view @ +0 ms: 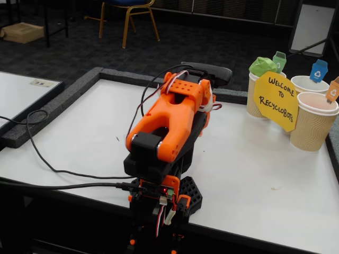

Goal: Sort rubbish by color.

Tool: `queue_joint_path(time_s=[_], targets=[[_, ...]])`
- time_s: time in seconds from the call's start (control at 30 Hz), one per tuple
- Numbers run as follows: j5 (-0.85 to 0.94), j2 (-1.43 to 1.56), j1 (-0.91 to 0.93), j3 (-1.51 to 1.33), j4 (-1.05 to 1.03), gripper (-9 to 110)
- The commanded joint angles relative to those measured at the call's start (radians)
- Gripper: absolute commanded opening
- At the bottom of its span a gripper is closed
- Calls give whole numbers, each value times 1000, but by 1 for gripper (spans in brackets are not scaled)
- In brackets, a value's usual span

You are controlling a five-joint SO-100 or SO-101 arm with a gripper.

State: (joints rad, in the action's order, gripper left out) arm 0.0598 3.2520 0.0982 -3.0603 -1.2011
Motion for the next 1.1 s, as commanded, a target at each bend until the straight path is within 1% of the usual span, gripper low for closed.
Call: queue_joint_path(time_s=[0.0, 0.5, 1.07], targets=[[-41, 35, -23, 41, -9, 5], [-44, 35, -26, 44, -17, 2], [-44, 35, -28, 44, -17, 2]])
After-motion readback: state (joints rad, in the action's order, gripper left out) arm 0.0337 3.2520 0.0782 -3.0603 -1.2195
